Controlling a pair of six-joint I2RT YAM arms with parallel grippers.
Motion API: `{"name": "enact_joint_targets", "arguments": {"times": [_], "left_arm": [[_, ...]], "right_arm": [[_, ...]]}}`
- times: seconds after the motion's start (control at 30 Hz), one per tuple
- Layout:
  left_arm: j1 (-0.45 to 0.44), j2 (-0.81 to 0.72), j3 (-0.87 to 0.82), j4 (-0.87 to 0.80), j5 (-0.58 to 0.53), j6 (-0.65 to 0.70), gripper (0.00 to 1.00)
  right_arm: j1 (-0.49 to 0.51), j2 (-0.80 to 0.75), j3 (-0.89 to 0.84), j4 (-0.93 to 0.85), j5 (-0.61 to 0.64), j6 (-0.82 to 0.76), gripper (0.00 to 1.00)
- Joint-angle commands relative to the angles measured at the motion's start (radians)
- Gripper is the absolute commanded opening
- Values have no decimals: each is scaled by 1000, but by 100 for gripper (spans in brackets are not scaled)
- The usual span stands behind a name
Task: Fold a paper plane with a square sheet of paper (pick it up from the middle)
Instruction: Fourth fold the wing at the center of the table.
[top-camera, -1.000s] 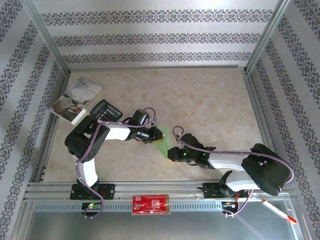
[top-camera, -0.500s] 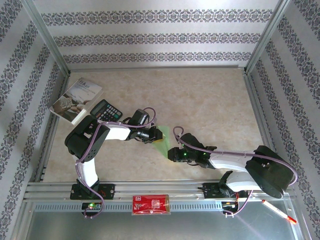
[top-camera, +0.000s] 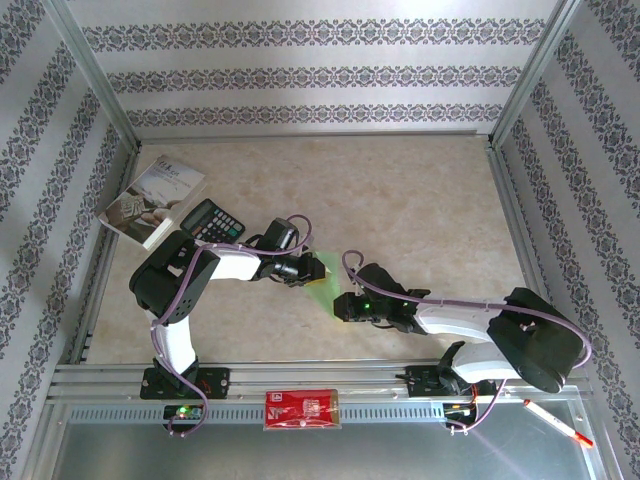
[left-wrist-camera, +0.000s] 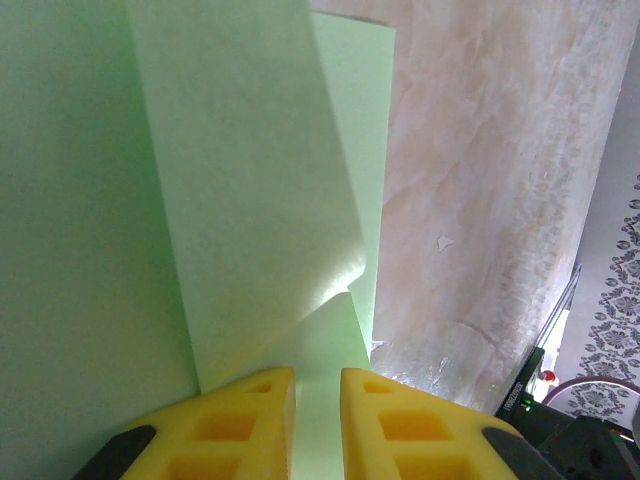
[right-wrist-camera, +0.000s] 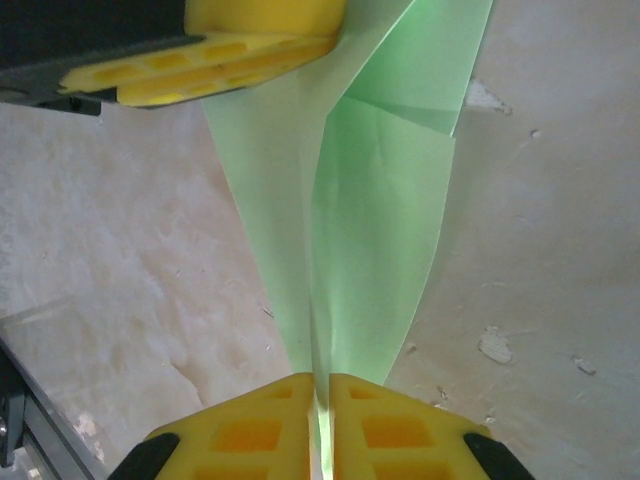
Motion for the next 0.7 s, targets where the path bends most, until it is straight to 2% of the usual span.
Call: {"name": "enact_joint_targets", "arguments": {"times": [0.0, 0.67], "left_arm": [[10, 25, -38, -127, -104, 41, 20], [9, 22, -42, -123, -105, 42, 20]], "right_arm": [[13, 16, 24, -1, 11, -11, 12], [26, 3, 28, -39, 38, -20, 16]]}}
